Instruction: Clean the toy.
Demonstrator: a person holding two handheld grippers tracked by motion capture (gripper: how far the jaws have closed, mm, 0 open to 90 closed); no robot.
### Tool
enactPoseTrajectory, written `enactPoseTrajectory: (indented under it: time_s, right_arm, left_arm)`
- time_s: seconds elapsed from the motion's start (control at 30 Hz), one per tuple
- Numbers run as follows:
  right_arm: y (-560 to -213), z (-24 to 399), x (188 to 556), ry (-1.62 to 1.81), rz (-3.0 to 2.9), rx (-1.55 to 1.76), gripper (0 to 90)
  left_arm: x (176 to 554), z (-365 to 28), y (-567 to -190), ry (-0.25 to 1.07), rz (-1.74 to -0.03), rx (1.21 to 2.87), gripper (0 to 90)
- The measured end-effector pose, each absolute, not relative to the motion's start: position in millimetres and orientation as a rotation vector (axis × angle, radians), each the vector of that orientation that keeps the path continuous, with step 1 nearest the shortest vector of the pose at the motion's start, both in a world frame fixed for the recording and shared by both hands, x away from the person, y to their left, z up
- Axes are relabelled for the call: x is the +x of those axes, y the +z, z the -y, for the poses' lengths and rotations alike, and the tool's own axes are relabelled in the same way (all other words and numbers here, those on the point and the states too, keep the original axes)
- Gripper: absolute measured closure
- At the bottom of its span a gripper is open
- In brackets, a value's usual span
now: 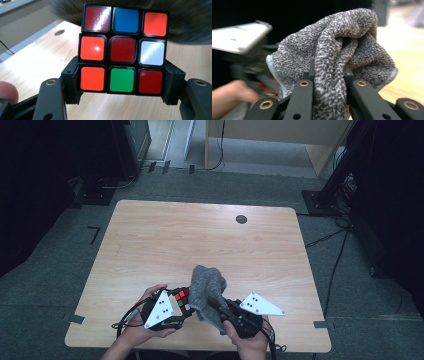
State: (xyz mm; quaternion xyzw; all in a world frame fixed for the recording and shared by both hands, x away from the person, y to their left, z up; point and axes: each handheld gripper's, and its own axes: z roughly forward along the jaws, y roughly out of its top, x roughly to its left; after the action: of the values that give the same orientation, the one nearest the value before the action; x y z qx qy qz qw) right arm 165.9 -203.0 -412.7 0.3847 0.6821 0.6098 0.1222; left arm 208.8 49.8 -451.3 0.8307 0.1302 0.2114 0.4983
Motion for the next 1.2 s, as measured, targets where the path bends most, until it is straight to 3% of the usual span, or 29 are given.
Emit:
enactPoseTrajectory:
  time_s: [0.1,0.3,0.6,0.87,1.2]
  right_arm:
    - [-408.5,193.1,161.5,1.764,-2.031,1.047,76.9]
    - [-422.4,209.1,175.8,1.612,-2.031,1.209,79.4]
    - [-409.0,194.6,163.4,1.744,-2.049,1.073,78.7]
    - [-428.7,221.7,182.5,1.629,-1.996,1.311,79.0]
    - [-409.4,196.7,162.9,1.803,-2.03,1.088,79.1]
  left_arm:
    - [203.9,-48.6,-446.3,0.502,-0.281,1.981,34.2]
    - [204.7,-54.6,-442.2,0.51,-0.289,1.96,34.2]
    - [202.7,-46.4,-447.8,0.494,-0.277,1.992,34.2]
    - [207.9,-55.8,-441.8,0.473,-0.312,1.964,34.2]
    - [203.5,-49.0,-442.6,0.458,-0.286,1.982,34.2]
